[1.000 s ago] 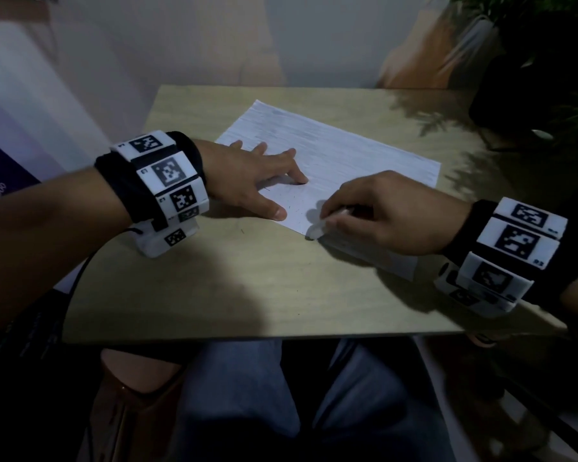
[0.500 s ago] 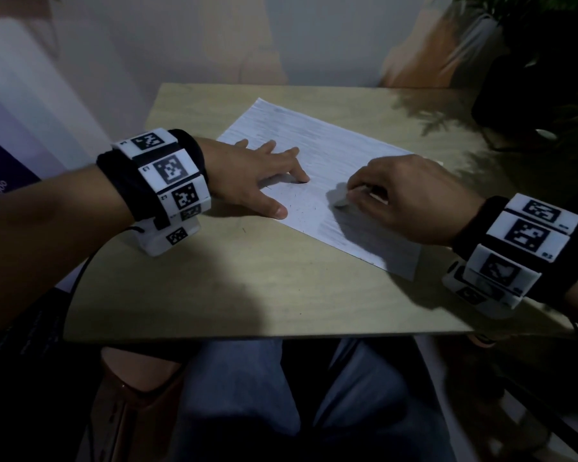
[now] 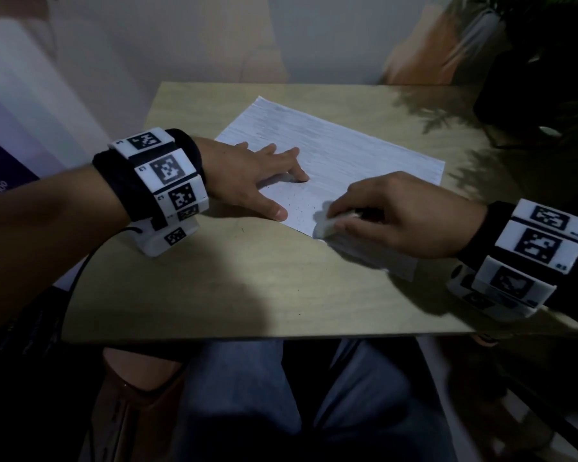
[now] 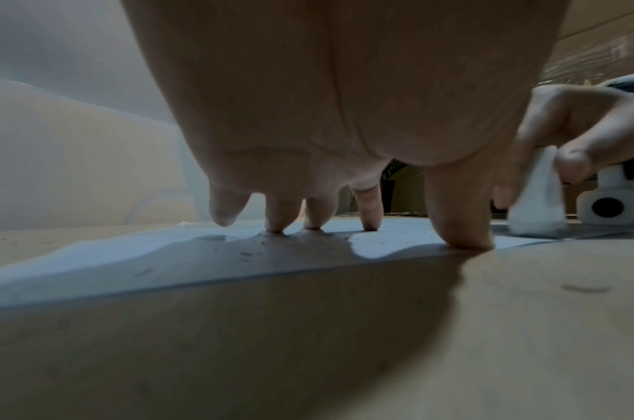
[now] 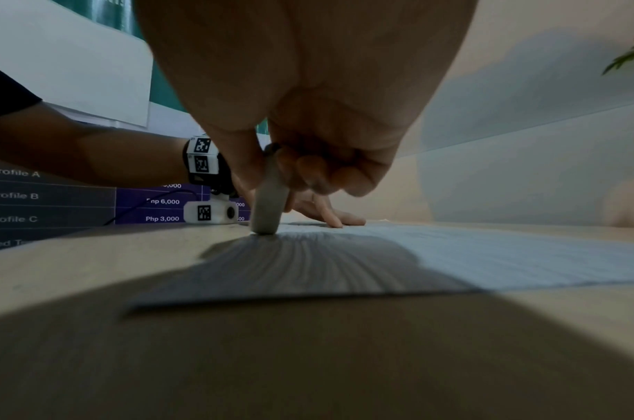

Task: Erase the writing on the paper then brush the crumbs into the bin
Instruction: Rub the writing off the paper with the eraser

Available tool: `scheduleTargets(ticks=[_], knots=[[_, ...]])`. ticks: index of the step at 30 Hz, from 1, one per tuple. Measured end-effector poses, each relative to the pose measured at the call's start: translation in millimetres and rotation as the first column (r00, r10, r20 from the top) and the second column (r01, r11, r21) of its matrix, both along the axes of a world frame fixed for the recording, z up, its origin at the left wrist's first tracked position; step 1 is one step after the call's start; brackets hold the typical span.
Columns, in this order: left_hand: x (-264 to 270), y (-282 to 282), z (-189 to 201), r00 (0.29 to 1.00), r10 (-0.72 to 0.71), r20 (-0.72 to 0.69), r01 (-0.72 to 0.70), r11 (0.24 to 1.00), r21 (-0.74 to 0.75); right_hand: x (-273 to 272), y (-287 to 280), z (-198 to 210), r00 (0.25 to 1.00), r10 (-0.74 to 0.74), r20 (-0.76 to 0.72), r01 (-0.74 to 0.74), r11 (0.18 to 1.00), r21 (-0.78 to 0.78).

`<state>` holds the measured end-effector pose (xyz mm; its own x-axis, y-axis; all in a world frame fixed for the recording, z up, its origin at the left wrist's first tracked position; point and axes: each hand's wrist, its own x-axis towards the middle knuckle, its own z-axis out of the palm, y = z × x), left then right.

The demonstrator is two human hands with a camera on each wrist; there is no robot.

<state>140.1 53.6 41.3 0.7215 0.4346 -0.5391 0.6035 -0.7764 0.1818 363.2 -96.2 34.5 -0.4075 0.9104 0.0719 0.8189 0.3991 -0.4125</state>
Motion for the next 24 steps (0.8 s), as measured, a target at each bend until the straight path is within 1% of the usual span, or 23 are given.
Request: scheduleTargets(ticks=[1, 3, 4, 5, 6, 8, 9, 10, 11, 13, 15, 16, 18, 20, 21, 23, 24], knots=[[0.0, -0.2, 0.2, 1.000, 0.003, -0.001, -0.003, 1.000, 0.000, 1.0, 2.0, -0.4, 0.999, -0.035, 0.015, 0.034, 0.999, 0.017], [0.0, -0.7, 0.6, 1.000, 0.006, 0.001, -0.006, 1.000, -0.002, 4.2, 5.4, -1.6, 0.985, -0.134, 0.104, 0.124, 0.987, 0.100], [-0.1, -0.7, 0.5, 1.000, 0.007, 0.003, -0.007, 1.000, -0.003, 4.7, 5.9, -1.3, 0.976, -0.164, 0.143, 0.144, 0.980, 0.136], [-0.3, -0.7, 0.4, 1.000, 0.007, 0.005, -0.007, 1.000, -0.004, 4.0, 5.5, -1.0, 0.974, -0.155, 0.163, 0.131, 0.980, 0.148], [-0.3, -0.6, 0.3, 1.000, 0.006, 0.005, -0.006, 1.000, -0.005, 1.9, 3.8, -0.4, 0.981, -0.110, 0.159, 0.090, 0.988, 0.128], [0.2, -0.9, 0.1, 1.000, 0.005, 0.002, -0.005, 1.000, -0.004, -2.7, -0.8, 0.9, 0.998, 0.000, 0.065, -0.001, 1.000, 0.015], [0.4, -0.9, 0.1, 1.000, 0.005, 0.001, -0.005, 1.000, 0.000, -3.7, -1.4, 1.2, 1.000, 0.021, 0.006, -0.021, 0.999, -0.036], [0.4, -1.0, 0.2, 1.000, 0.005, -0.001, -0.005, 1.000, 0.004, -3.7, -0.5, 1.1, 1.000, 0.011, -0.026, -0.012, 0.998, -0.058], [0.4, -1.1, 0.2, 1.000, 0.006, -0.002, -0.006, 1.000, 0.008, -2.6, 1.6, 0.6, 0.999, -0.023, -0.022, 0.022, 0.999, -0.047], [0.5, -1.1, 0.0, 1.000, 0.008, -0.001, -0.007, 1.000, 0.009, 1.2, 5.8, -1.0, 0.992, -0.110, 0.064, 0.107, 0.993, 0.044], [0.5, -0.9, -0.5, 1.000, 0.008, 0.000, -0.008, 1.000, 0.004, 1.4, 6.6, -1.2, 0.980, -0.142, 0.139, 0.127, 0.985, 0.113], [0.6, -0.8, -0.7, 1.000, 0.007, 0.000, -0.007, 1.000, 0.003, -0.6, 5.1, -0.9, 0.983, -0.114, 0.144, 0.098, 0.989, 0.109], [0.8, -0.2, -0.9, 1.000, 0.003, -0.001, -0.003, 1.000, 0.003, -4.0, 1.0, -0.1, 0.997, -0.020, 0.068, 0.018, 1.000, 0.025], [0.5, 0.8, -1.3, 1.000, 0.002, -0.001, -0.002, 1.000, 0.004, -5.2, 0.8, 1.0, 1.000, -0.008, -0.012, 0.008, 0.999, -0.042], [0.1, 1.1, -1.3, 1.000, 0.003, 0.000, -0.003, 1.000, 0.003, -4.3, 3.1, 0.7, 0.999, -0.041, -0.006, 0.041, 0.999, -0.031], [0.1, 1.2, -1.3, 1.000, 0.003, 0.000, -0.003, 1.000, 0.000, -2.0, 7.3, 0.1, 0.990, -0.127, 0.062, 0.123, 0.990, 0.066], [0.2, 1.2, -1.3, 1.000, 0.003, -0.001, -0.003, 1.000, 0.000, -1.8, 8.5, -0.2, 0.983, -0.151, 0.100, 0.140, 0.984, 0.113]])
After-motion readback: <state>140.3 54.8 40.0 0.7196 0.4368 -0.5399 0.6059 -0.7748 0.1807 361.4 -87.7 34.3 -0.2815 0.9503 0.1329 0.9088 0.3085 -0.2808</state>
